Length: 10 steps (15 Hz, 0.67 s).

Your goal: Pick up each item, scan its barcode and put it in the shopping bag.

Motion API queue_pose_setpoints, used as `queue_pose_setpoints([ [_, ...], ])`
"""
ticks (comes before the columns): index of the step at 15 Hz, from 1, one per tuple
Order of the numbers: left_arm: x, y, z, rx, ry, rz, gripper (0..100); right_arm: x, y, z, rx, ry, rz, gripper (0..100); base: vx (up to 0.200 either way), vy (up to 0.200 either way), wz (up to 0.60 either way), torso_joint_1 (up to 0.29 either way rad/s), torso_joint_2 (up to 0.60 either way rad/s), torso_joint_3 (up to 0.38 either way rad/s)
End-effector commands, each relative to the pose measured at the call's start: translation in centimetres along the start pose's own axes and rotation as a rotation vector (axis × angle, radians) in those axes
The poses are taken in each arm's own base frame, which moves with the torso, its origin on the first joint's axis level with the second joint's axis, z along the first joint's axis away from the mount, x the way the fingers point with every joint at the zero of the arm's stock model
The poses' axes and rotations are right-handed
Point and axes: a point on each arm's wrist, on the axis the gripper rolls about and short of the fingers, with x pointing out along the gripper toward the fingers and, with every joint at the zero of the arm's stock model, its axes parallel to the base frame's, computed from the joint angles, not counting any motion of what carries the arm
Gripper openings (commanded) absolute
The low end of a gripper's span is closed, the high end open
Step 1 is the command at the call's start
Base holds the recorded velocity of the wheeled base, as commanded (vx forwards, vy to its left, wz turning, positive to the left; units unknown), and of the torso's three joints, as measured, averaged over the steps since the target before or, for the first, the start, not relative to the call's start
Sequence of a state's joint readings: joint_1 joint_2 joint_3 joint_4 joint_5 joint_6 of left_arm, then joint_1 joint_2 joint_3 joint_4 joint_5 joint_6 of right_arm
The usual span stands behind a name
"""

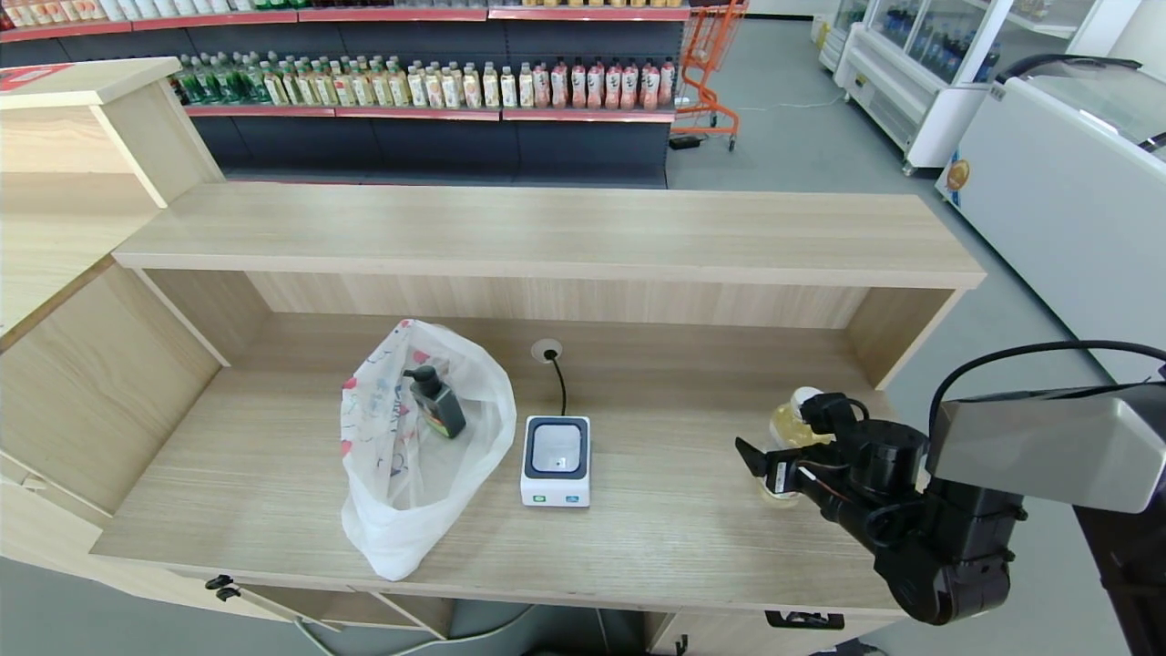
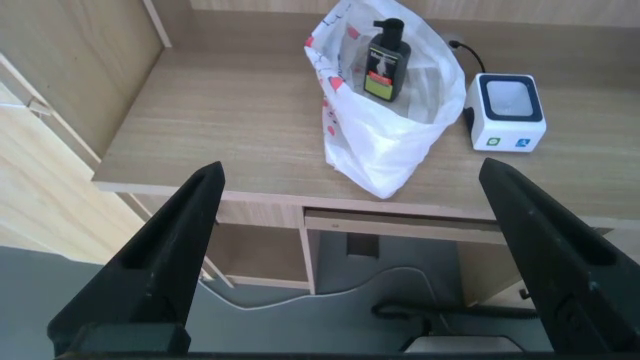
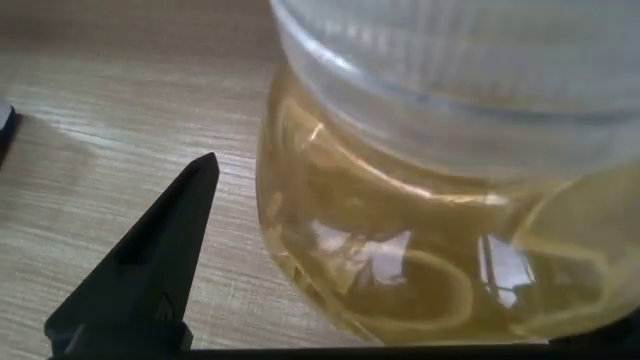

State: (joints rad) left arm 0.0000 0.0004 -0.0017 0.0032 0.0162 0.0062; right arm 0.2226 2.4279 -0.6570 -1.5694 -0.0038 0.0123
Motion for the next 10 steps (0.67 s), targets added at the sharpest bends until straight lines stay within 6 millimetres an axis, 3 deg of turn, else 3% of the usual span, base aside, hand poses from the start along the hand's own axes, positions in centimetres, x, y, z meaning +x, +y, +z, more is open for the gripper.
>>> queue_pose_setpoints([
  [1, 0.0, 0.0, 0.0, 0.0, 0.0, 0.001, 100, 0.12, 0.11, -0.01, -0.007, -0.004, 0.002, 0, 0.0, 0.0, 0.0, 0.0, 0.0, 0.0],
  [10, 0.0, 0.0, 0.0, 0.0, 0.0, 0.001, 100, 0.11, 0.66, -0.99, -0.118, 0.026, 0.018, 0, 0.0, 0.0, 0.0, 0.0, 0.0, 0.0],
])
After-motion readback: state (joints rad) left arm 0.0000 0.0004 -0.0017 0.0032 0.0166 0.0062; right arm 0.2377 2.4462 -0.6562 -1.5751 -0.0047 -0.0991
